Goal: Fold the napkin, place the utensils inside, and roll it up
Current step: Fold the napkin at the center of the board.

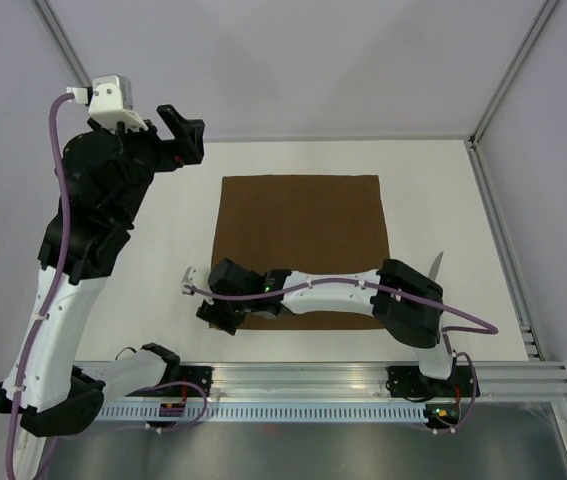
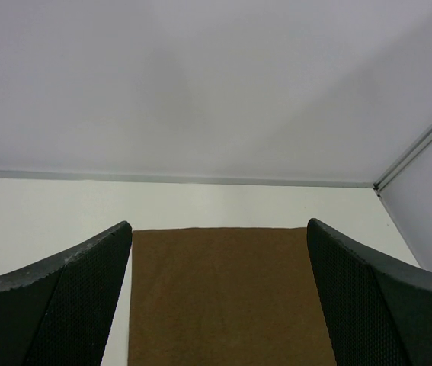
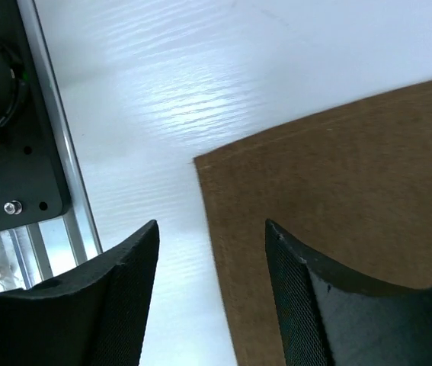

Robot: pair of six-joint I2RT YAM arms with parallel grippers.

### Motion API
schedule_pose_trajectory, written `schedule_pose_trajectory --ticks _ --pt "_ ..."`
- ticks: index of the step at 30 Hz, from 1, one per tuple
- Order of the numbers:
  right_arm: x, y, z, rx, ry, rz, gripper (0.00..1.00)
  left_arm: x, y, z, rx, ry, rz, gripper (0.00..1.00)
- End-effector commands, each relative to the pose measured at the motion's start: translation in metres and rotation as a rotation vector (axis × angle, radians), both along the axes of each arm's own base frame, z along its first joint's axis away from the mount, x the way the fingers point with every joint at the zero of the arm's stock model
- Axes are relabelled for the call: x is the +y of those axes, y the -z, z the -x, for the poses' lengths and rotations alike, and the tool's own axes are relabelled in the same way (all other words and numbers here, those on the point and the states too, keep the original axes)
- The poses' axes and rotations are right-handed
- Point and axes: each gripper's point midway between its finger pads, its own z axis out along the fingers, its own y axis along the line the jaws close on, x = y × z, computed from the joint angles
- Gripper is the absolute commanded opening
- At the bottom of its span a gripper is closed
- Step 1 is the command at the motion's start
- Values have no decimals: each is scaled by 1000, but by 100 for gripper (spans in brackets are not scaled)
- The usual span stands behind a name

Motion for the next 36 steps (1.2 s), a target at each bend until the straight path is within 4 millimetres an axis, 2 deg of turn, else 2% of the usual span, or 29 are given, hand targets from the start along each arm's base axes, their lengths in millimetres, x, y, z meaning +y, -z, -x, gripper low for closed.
schedule_pose_trajectory --ticks 1,2,5,8,18,36 --pt "25 -3 5 -22 -15 -37 63 9 -31 12 -65 -17 51 100" --pt "27 7 9 -1 2 -24 61 9 -31 13 -67 -15 51 100" --pt "32 19 14 -7 12 -3 59 10 -33 14 -74 -16 44 100" --pt "37 25 15 -3 21 2 56 10 -32 14 -72 -14 38 100" --pt "46 34 5 -54 62 19 52 7 -17 9 -43 -12 8 100" --pt "46 59 6 -43 66 68 51 5 -5 3 -20 -9 -17 100"
